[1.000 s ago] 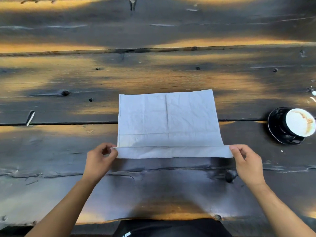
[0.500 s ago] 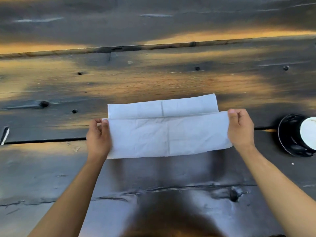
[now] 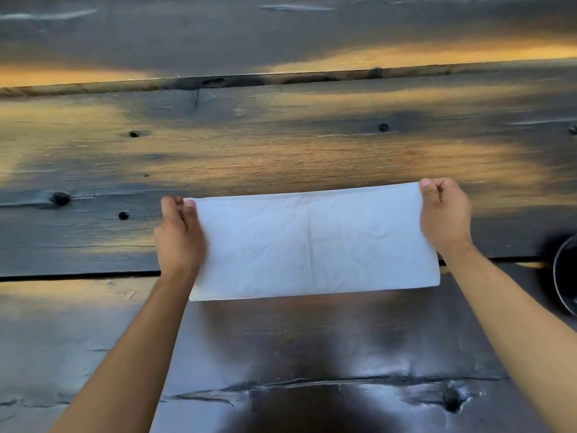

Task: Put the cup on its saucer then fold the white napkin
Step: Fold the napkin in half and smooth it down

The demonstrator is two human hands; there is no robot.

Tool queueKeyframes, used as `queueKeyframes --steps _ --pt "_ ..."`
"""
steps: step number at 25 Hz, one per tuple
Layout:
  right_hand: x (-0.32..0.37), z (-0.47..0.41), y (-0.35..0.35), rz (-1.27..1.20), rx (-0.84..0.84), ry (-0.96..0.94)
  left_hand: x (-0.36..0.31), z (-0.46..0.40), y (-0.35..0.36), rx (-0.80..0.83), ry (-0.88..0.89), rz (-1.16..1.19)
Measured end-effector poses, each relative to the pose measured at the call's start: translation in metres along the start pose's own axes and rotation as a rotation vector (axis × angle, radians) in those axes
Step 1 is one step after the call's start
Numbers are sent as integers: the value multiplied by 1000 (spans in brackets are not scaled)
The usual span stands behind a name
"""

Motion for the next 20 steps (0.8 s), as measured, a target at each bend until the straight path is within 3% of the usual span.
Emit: queueKeyframes --steps 7,13,15,17,20 --pt "3 -4 0 157 -116 56 3 -9 3 -25 -136 -26" --pt "12 4 -3 292 -155 31 1 -8 0 -51 -89 -201" --pt "18 17 -2 341 -227 -1 0 1 -4 -106 14 -211" --pt "36 44 11 375 -275 -142 3 22 -6 -124 239 -302" --pt "77 113 73 387 -36 -498 22 63 -1 64 493 -445"
Point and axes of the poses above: each hand's wrist, its own z-axis away from the middle knuckle, its own y-axis out of the palm, x = y × z, the point moved 3 cm from there along -z, towards the middle knuckle, and after that the axes turned 3 degrees about z, right-handed, at the moved point
